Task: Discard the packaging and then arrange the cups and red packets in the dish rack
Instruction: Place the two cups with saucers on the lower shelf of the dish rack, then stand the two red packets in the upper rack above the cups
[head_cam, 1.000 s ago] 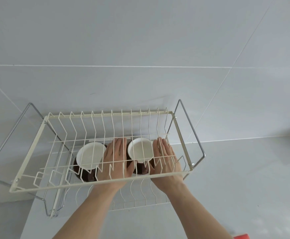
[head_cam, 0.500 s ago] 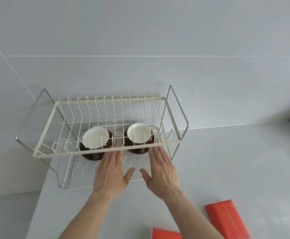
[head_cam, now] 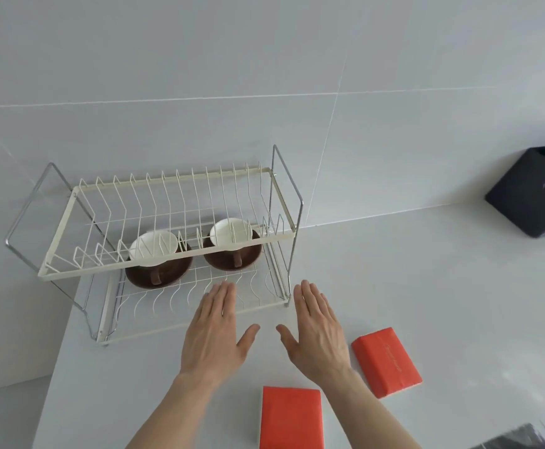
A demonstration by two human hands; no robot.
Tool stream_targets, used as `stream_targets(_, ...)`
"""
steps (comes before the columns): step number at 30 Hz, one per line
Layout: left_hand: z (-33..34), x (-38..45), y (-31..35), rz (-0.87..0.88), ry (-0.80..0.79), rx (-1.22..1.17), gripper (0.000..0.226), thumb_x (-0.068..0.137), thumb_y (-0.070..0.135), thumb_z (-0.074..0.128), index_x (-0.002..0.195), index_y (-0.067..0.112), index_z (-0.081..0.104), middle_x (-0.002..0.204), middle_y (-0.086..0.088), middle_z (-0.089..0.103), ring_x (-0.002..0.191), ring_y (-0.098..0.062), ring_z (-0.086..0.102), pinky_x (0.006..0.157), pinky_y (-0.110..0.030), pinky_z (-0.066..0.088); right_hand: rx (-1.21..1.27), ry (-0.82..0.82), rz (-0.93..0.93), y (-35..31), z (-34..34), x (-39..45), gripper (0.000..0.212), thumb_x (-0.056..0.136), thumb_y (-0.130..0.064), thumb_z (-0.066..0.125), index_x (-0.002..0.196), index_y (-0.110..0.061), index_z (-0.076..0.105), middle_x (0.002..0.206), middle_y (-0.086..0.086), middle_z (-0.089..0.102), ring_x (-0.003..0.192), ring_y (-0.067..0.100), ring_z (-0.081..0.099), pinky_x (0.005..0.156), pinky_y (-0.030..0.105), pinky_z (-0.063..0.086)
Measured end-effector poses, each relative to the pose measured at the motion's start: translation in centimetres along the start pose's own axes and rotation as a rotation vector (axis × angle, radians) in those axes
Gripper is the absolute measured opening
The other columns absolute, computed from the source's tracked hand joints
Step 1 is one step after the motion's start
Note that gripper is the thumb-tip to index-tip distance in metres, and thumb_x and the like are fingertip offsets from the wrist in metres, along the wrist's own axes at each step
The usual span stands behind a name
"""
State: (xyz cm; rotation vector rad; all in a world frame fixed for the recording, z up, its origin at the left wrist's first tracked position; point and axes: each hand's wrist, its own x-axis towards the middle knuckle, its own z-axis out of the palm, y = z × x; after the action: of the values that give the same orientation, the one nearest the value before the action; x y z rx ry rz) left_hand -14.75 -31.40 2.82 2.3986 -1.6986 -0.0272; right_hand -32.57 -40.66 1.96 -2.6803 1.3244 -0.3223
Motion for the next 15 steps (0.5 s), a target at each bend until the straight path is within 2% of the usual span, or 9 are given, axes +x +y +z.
stream_targets(3, 0.3, -0.7, 1.5, 0.035, 0.001, -0.021, 0.088, 0.091, 0.066, 0.031, 0.156, 0.007, 0.024, 0.163, -0.008, 0.030, 0.152, -0.021, 0.022, 0.125, -0.031, 0.007, -0.006, -0.018, 0.069, 1.8, -0.2, -1.6, 0.081, 0.095, -0.053, 0.046, 0.155, -0.006, 0.019, 0.164, 0.012, 0.016, 0.152, 0.026, 0.013, 0.123, 0.034, 0.007)
stream_targets(6, 0.5, -1.5, 3.0, 0.086, -0.025, -0.083, 0.087, 0.092, 0.065, 0.034, 0.158, 0.012, 0.015, 0.166, -0.003, 0.020, 0.154, -0.017, 0.012, 0.126, -0.031, 0.006, 0.005, -0.035, 0.167, 3.6, -0.5, -3.2, 0.083, 0.096, -0.055, 0.045, 0.156, -0.007, 0.012, 0.165, 0.011, 0.010, 0.153, 0.026, 0.008, 0.122, 0.034, 0.007)
stream_targets(11, 1.2, -3.2, 5.1, 0.189, -0.091, -0.178, 0.087, 0.094, 0.064, 0.037, 0.160, 0.018, 0.003, 0.168, 0.005, 0.004, 0.153, -0.008, -0.006, 0.125, -0.028, -0.005, 0.011, -0.060, 0.348, 6.4, -0.7, -5.4, 0.088, 0.092, -0.054, 0.055, 0.154, -0.004, 0.016, 0.163, 0.014, 0.018, 0.151, 0.030, 0.013, 0.124, 0.039, 0.017)
stream_targets(15, 2.4, -4.6, 6.1, 0.275, -0.145, -0.178, 0.088, 0.090, 0.067, 0.034, 0.160, 0.020, 0.007, 0.168, 0.007, 0.006, 0.153, -0.007, -0.003, 0.122, -0.030, -0.002, 0.019, -0.056, 0.494, 8.1, -0.5, -6.5, 0.096, 0.086, -0.058, 0.061, 0.151, -0.001, 0.020, 0.159, 0.017, 0.025, 0.149, 0.032, 0.018, 0.122, 0.041, 0.021)
